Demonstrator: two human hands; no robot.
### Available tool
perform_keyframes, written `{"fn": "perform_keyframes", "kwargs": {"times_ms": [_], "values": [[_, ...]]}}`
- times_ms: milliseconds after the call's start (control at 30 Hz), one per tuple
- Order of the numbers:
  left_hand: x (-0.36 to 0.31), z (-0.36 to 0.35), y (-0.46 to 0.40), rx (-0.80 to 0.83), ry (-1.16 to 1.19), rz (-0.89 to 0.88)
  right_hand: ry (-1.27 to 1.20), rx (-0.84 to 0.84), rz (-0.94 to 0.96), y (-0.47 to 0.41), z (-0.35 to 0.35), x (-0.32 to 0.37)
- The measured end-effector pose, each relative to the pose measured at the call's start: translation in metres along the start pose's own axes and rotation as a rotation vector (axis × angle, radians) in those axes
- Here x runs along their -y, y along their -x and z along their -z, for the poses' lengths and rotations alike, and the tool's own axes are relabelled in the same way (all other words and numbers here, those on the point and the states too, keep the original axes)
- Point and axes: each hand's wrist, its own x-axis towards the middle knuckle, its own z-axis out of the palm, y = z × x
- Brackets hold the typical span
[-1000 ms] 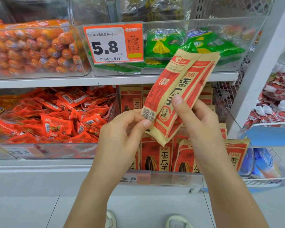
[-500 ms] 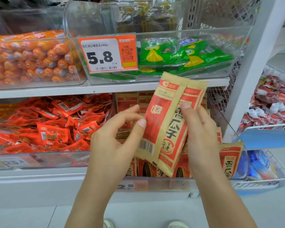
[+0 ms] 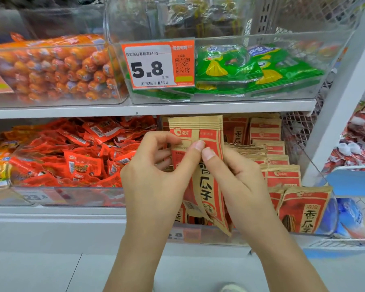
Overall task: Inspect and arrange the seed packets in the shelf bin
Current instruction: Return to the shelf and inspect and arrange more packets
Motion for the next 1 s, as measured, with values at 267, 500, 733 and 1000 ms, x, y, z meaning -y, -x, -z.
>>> {"fn": "perform_keyframes", "kwargs": {"times_ms": [267, 500, 733, 1000], "values": [[-0.001, 0.000, 0.003, -0.006, -0.130, -0.045, -0.008, 0.045, -0.003, 0.001, 0.001, 0.000], [0.001, -0.002, 0.002, 0.013, -0.041, -0.006, -0.052, 0.083, -0.020, 0.000, 0.004, 0.004], [0.000, -0.001, 0.000, 0.204, 0.037, 0.032, -0.136, -0.060, -0.069, -0.002, 0.009, 0.003], [-0.002, -0.007, 0.012, 0.550, -0.176, 0.146, -0.097, -0.306, -0.102, -0.007, 0.021, -0.006]]}}
